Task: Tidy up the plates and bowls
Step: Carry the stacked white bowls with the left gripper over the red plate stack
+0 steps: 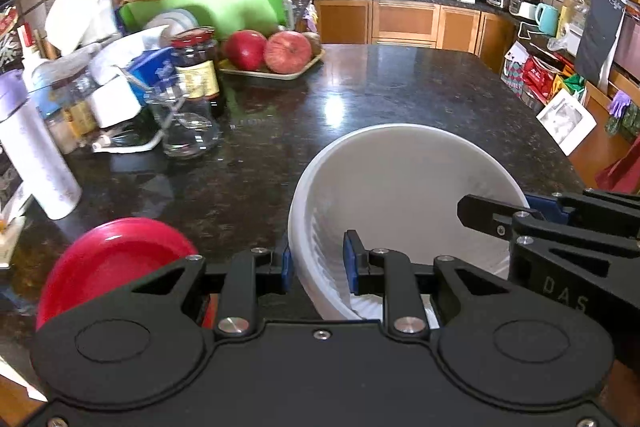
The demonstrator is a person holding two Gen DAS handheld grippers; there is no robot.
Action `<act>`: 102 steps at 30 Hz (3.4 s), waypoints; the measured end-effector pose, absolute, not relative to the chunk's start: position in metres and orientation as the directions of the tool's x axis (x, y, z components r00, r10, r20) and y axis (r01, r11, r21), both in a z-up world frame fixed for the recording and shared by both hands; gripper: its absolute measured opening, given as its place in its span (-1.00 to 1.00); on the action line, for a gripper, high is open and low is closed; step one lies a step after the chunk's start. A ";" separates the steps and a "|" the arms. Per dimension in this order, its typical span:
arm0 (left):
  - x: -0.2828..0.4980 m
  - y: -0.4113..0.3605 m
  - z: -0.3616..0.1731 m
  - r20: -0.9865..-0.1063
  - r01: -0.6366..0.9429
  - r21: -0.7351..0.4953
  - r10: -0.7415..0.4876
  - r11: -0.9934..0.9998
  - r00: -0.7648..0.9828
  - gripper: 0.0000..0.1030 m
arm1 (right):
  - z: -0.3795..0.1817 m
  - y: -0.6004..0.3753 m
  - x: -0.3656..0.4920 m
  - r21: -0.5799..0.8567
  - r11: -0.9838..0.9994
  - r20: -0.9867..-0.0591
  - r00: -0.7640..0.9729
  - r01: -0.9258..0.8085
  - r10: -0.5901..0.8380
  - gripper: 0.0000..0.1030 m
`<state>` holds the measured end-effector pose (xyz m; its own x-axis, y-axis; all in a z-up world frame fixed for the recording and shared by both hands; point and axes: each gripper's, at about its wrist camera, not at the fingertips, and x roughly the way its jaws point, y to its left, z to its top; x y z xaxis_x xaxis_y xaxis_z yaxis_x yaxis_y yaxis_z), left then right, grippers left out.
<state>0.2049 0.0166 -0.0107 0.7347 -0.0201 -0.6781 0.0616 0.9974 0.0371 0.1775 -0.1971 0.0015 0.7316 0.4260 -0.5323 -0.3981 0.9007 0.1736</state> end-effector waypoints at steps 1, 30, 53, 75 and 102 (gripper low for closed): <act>0.203 0.024 -0.010 -0.677 0.059 0.038 -0.018 0.998 0.735 -0.38 | 0.003 -0.188 0.175 0.172 0.899 -0.529 0.731 -0.404 0.430 -0.59; 0.207 0.083 -0.025 -0.754 0.264 -0.053 -0.212 0.963 0.621 -0.40 | -0.011 -0.129 0.146 0.087 0.978 -0.603 0.772 -0.187 0.201 -0.58; 0.204 0.058 -0.034 -0.754 0.217 -0.016 -0.154 0.976 0.639 0.12 | -0.038 -0.170 0.170 0.229 0.937 -0.688 0.638 -0.262 0.347 -0.53; 0.205 0.061 -0.037 -0.774 0.233 -0.106 -0.227 0.967 0.592 -0.49 | -0.027 -0.167 0.162 0.215 0.948 -0.687 0.654 -0.234 0.317 -0.60; 0.182 0.182 -0.007 -0.740 0.164 -0.038 -0.138 0.986 0.659 -0.49 | -0.003 -0.033 0.143 0.213 0.909 -0.634 0.657 -0.358 0.408 -0.59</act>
<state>0.1820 0.1824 -0.0073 0.6587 -0.1376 -0.7398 0.1637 0.9858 -0.0376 0.1431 -0.0332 -0.0034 0.6571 0.4076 -0.6341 -0.3578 0.9091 0.2135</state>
